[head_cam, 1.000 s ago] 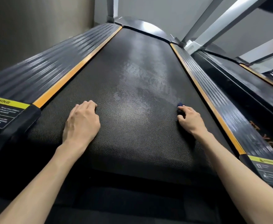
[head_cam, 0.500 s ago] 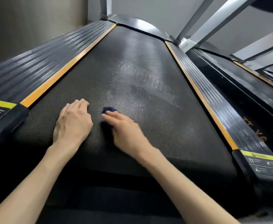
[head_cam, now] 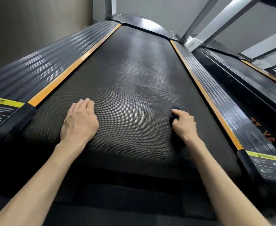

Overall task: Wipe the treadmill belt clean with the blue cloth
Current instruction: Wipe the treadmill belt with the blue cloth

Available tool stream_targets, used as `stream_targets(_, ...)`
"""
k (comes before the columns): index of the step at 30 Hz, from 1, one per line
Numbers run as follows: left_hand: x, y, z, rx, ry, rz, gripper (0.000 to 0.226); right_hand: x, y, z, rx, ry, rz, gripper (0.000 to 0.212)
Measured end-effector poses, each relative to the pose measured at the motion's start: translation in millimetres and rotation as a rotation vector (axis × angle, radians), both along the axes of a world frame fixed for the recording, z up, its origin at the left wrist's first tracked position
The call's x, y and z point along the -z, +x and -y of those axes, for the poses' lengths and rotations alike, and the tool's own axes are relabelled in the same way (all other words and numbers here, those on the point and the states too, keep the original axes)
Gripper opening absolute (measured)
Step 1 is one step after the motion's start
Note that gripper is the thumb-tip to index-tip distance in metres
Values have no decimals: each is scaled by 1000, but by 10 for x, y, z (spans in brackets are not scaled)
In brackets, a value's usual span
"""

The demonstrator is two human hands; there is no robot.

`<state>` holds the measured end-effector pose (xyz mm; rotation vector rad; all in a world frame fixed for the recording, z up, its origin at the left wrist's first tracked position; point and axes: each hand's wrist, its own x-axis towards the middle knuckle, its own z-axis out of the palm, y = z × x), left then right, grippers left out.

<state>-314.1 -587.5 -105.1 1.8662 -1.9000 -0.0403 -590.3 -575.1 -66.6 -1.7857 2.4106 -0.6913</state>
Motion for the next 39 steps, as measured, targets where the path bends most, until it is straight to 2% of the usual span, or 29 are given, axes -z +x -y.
stream_targets(2, 2, 10, 5, 2, 14, 4, 41, 68, 636, -161, -260, -49, 40, 45)
stream_targets(4, 21, 48, 20, 4, 9, 3, 44, 222, 1221, -393, -564, -108, -2, 46)
stream_targets(7, 44, 95, 36, 25, 8, -8, 43, 352, 1405, -580, -739, -206, -39, 53)
stream_targets(9, 38, 121, 31, 31, 15, -18, 43, 333, 1122, -549, -686, -241, -49, 53)
stream_targets(11, 36, 128, 10, 37, 34, -18, 43, 251, 680, -439, -510, -216, -80, 50)
stream_targets(15, 20, 80, -25, 29, 45, 14, 47, 86, -372, -174, -73, 38, -148, 48)
stream_targets(17, -3, 42, -53, 5, 46, 2, 47, 37, -444, -121, 30, 87, -107, 48)
stream_targets(19, -21, 0, -79, -1, 35, 1, 46, 43, -131, -171, -31, 58, -76, 48)
stream_targets(24, -1, 35, -64, -7, 36, 2, 47, 166, 1040, -591, -505, -80, -132, 55)
stream_targets(28, 70, 56, -15, 0, -39, 19, 42, 279, 956, -689, -580, -209, -117, 54)
stream_targets(30, 112, 40, -75, -6, -117, 35, 41, 342, 556, -739, -473, -266, -127, 50)
stream_targets(33, 180, -25, -266, 66, -219, 22, 54, 320, -219, -886, -140, -226, -105, 44)
stream_targets(35, 200, -62, -384, 117, -258, 11, 56, 292, -641, -1007, 6, -210, -107, 41)
stream_targets(39, 171, -164, -460, 137, -275, -42, 55, 269, -694, -1120, 165, -252, -47, 36)
